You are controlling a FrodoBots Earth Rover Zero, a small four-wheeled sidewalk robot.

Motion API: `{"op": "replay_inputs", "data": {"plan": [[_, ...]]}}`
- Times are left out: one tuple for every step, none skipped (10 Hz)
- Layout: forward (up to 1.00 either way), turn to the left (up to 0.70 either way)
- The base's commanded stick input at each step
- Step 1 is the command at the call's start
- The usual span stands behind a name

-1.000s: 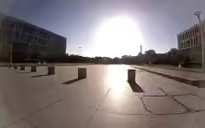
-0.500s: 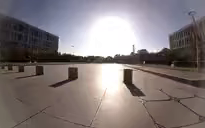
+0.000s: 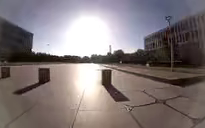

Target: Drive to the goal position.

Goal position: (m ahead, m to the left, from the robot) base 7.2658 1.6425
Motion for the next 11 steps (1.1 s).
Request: {"op": "replay_inputs", "data": {"plan": [[0.70,0.00],[0.70,0.00],[0.70,0.00],[0.70,0.00],[0.70,0.15],[0.70,0.35],[0.70,0.35],[0.70,0.35],[0.70,0.35],[0.70,0.35],[0.70,0.35]]}}
